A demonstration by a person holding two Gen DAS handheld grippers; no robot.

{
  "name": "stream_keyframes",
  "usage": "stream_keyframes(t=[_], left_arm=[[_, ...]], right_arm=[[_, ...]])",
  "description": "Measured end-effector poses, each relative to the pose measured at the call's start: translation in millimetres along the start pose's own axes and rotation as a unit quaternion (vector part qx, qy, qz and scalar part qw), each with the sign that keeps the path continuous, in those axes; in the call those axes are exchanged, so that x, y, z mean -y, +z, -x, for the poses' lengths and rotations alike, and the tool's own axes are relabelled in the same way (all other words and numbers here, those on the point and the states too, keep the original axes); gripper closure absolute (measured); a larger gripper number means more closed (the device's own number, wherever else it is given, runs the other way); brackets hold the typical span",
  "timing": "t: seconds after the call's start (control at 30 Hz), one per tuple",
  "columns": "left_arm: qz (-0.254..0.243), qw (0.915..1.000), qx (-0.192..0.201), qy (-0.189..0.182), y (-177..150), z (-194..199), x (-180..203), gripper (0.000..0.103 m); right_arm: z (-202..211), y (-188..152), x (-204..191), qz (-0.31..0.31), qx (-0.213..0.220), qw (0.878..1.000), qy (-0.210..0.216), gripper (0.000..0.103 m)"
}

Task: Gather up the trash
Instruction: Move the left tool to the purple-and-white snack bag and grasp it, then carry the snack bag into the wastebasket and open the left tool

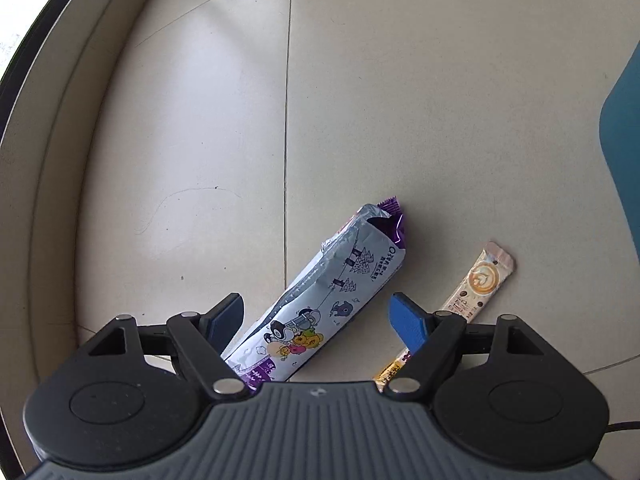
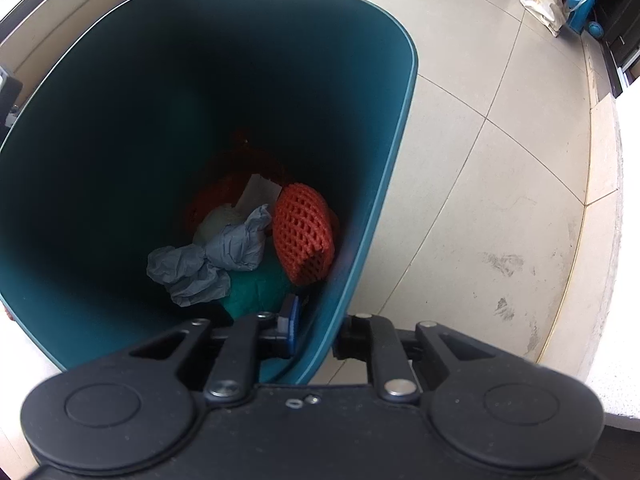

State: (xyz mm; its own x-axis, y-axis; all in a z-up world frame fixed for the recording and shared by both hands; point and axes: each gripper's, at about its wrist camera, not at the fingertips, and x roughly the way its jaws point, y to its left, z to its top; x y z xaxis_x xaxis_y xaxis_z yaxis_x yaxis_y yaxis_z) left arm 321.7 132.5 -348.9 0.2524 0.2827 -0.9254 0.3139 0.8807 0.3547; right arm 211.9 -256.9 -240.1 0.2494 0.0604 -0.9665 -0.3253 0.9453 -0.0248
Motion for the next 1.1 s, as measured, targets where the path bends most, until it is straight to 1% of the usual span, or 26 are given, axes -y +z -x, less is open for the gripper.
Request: stream_keyframes(t=[0.03, 0.17, 0.27, 0.33, 0.37, 0.4, 0.43, 0.47, 0.5, 0.63, 0.77, 0.87, 0.93, 1.0, 1.1], left_arm=[[-0.011, 0.9999, -0.004, 0.003, -0.1, -11.2, 1.6, 0.023], [-0.021, 0.9996, -0.018, 0.011, 2.9, -40.3, 2.4, 0.023], [-0.014, 0.9991, -0.037, 0.016, 6.4, -59.6, 0.5, 0.023], [-0.006, 0.9985, -0.046, 0.028, 7.2, -65.9, 1.3, 0.025], [-0.002, 0.9987, -0.044, 0.026, 6.7, -66.1, 1.4, 0.036], [0.005, 0.9986, -0.046, 0.025, 6.2, -66.0, 0.8, 0.046], [0.012, 0.9984, -0.048, 0.027, 5.4, -65.2, 0.1, 0.048], [0.018, 0.9983, -0.048, 0.026, 4.8, -64.3, -0.8, 0.055], [0.025, 0.9983, -0.049, 0.022, 4.3, -62.6, -2.3, 0.058], [0.062, 0.9974, -0.037, -0.001, 5.2, -38.6, -13.9, 0.059], [0.083, 0.9962, -0.026, -0.004, 11.1, -10.8, -23.9, 0.060], [0.103, 0.9946, -0.012, -0.004, 16.0, 21.2, -33.7, 0.060], [0.125, 0.9919, -0.005, -0.020, 19.7, 45.6, -42.7, 0.060], [0.155, 0.9865, 0.008, -0.050, 22.1, 78.4, -53.7, 0.060], [0.185, 0.9782, 0.029, -0.089, 21.7, 127.3, -64.3, 0.059]], right_arm=[[-0.9, 0.6, 1.8, 0.000, -0.003, 1.000, 0.001, 0.087], [-9.7, 7.2, -1.9, -0.002, -0.014, 1.000, 0.005, 0.087], [-13.9, 11.0, -2.3, -0.002, -0.022, 1.000, 0.005, 0.087], [-18.3, 16.0, -5.4, -0.001, -0.026, 1.000, 0.003, 0.087], [-22.6, 16.5, -8.3, 0.000, -0.028, 1.000, 0.002, 0.087], [-18.6, 17.9, -11.0, 0.001, -0.028, 1.000, 0.000, 0.087], [-18.5, 17.4, -13.5, 0.003, -0.028, 1.000, -0.001, 0.087], [-19.1, 16.7, -14.4, 0.004, -0.027, 1.000, -0.002, 0.087], [-22.5, 15.6, -15.4, 0.004, -0.025, 1.000, -0.001, 0.087], [-19.4, 13.5, -16.0, 0.000, -0.020, 1.000, 0.000, 0.087], [-10.2, 14.1, -13.8, -0.005, -0.016, 1.000, 0.003, 0.087], [-5.4, 14.1, -9.7, -0.013, -0.009, 1.000, 0.013, 0.087], [-2.8, 12.6, -9.5, -0.008, -0.004, 1.000, 0.014, 0.089], [-1.6, 10.3, -11.1, -0.001, 0.001, 1.000, 0.011, 0.090], [0.2, 8.0, -10.0, -0.004, 0.005, 1.000, 0.012, 0.090]])
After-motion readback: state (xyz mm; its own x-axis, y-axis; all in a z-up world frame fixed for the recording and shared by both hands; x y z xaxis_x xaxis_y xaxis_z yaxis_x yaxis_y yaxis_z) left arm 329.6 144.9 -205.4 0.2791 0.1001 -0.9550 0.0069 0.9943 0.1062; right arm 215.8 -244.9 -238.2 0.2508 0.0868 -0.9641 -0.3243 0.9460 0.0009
